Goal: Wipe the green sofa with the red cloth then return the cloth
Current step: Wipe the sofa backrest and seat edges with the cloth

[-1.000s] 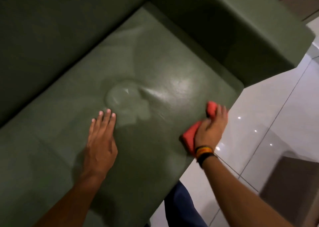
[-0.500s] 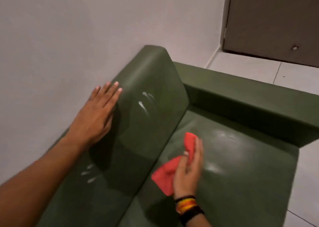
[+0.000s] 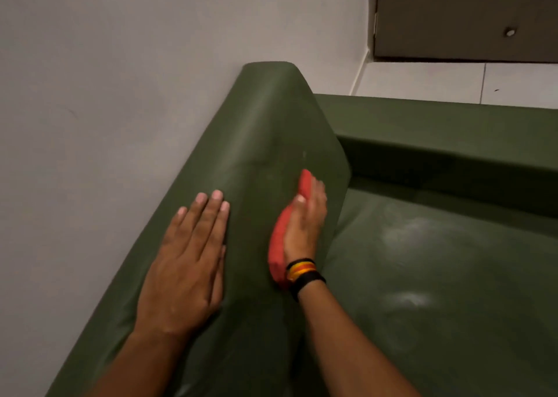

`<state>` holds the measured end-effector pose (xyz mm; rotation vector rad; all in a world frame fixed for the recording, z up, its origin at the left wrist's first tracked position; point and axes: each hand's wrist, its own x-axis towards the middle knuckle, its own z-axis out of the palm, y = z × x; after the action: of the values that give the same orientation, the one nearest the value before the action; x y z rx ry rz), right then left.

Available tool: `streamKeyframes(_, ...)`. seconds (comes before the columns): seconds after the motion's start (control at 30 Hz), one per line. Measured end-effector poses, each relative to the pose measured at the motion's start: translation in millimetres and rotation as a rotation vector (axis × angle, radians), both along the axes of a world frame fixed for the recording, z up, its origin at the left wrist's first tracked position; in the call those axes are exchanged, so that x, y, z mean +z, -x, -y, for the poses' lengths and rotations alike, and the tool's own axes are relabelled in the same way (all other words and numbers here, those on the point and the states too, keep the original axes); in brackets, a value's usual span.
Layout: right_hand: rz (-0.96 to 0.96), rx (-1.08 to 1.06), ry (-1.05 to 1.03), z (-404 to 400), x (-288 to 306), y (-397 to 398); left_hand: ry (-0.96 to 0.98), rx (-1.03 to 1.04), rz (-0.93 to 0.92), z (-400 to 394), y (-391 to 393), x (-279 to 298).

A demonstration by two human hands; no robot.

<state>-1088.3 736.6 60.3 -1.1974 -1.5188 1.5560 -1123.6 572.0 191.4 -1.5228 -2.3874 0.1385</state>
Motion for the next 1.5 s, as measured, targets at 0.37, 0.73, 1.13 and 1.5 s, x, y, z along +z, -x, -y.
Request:
streamKeyframes(0.37, -0.167, 0.041, -0.257, 0.4, 58.0, 26.2, 0.008, 0.008, -0.016, -2.0, -2.2, 1.7)
streamKeyframes(0.73, -0.252, 0.050, -0.301, 31.8, 95.0, 21.2, -0.007, -0.017, -0.017, 2.1, -3.4, 0.4)
streamKeyframes(1.13, -0.137, -0.167, 0.156, -10.6, 40.8, 23.1, -0.024, -0.012, -0.020, 0.5, -4.3, 1.2)
streamKeyframes(1.5, -0.302, -0.151, 0.165, -99.5, -10.6, 40.8, -0.038, -0.022, -0.039, -1.2, -3.3, 1.4)
